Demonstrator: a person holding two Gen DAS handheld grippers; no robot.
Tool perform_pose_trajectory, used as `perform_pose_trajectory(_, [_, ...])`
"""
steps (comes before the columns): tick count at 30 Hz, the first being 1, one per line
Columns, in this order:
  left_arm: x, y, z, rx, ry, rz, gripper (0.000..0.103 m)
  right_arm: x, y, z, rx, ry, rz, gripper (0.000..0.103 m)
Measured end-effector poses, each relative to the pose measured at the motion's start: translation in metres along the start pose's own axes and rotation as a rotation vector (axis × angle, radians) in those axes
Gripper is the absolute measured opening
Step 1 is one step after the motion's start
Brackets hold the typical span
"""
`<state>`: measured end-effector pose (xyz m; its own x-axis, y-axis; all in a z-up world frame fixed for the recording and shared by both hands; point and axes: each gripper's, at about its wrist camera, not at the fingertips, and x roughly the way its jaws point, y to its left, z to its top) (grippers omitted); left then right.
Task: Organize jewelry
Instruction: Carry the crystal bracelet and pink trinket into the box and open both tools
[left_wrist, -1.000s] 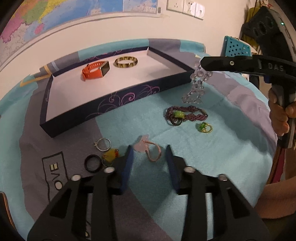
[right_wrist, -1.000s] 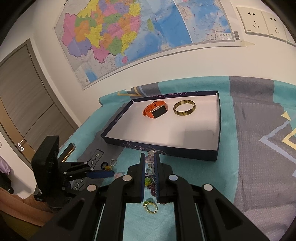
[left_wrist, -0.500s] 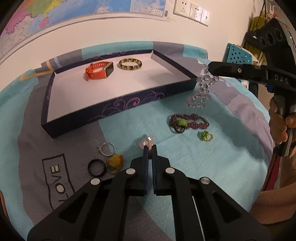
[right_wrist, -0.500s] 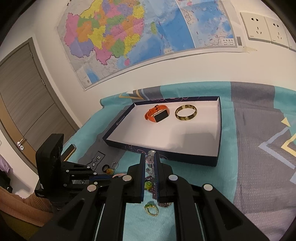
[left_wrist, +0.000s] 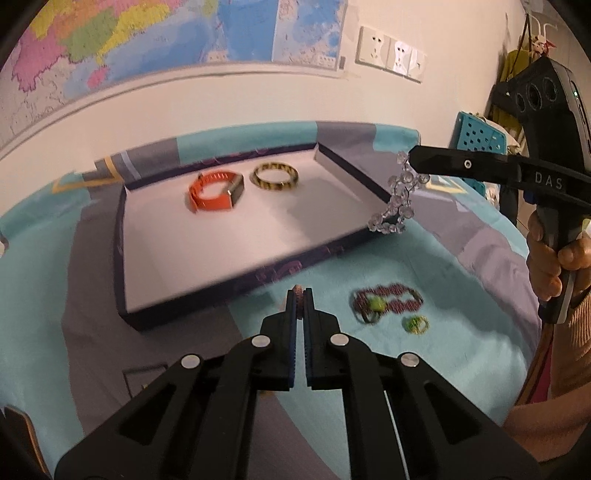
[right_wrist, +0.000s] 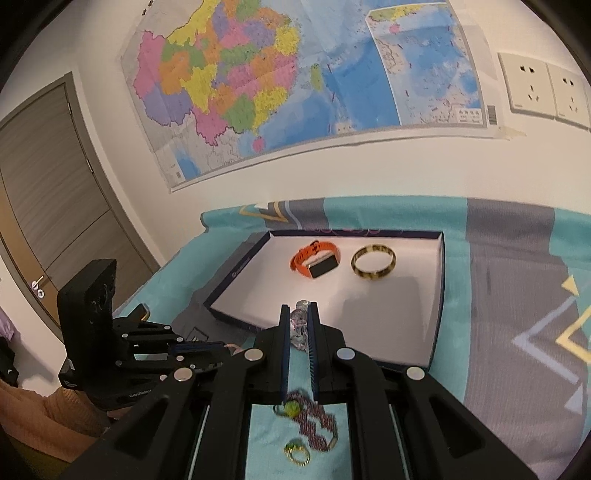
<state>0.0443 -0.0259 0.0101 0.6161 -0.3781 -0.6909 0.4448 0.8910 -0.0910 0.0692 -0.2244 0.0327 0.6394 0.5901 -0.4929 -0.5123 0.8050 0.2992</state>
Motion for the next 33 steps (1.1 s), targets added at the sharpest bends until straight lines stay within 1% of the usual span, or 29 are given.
perform_pose_trajectory(5, [0.000,0.009,0.018,0.002,-0.031,0.012,0.004,0.011,-0.004,0.013,-0.003,-0.004,-0.010,0.007])
perform_pose_trajectory(11, [0.007,0.020,0.031,-0.001,-0.036,0.023,0.004,0.027,-0.012,0.022,0.012,0.004,-0.016,0.007])
perform_pose_trajectory(21, [0.029,0.034,0.046,-0.003,-0.018,0.048,0.004,0.051,-0.027,0.032,0.039,0.027,-0.027,0.007])
perform_pose_trajectory(33, [0.059,0.047,0.058,-0.021,0.021,0.069,0.004,0.080,-0.036,0.044,0.070,0.048,-0.009,0.007])
